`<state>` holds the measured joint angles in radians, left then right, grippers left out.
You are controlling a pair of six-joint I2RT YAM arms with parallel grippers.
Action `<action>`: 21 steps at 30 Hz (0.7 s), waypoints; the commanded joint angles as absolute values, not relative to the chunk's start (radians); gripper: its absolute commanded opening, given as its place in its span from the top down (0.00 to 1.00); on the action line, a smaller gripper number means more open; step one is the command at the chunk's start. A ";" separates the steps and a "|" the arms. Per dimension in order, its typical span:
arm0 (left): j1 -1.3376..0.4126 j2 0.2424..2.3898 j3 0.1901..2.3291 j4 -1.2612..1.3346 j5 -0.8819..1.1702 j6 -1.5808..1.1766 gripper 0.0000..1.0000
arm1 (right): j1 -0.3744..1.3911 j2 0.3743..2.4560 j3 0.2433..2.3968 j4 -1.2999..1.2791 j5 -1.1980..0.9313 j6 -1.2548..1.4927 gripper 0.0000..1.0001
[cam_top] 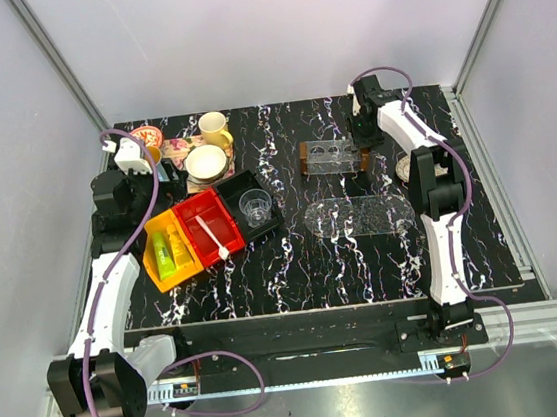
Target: Prepare toiletry sets of a toothbrush and toothpaste on the tray
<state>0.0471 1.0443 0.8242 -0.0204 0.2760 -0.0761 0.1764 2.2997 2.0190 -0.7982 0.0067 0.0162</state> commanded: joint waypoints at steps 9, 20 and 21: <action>0.046 1.022 0.833 0.017 0.288 -0.071 0.01 | 0.163 2.154 1.996 -0.837 -0.032 0.014 0.96; 0.046 1.003 0.827 0.018 0.282 -0.071 0.01 | 0.158 1.979 1.803 -0.809 -0.064 0.060 1.00; 0.045 1.005 0.827 0.020 0.284 -0.071 0.01 | 0.156 1.961 1.781 -0.793 -0.067 0.063 1.00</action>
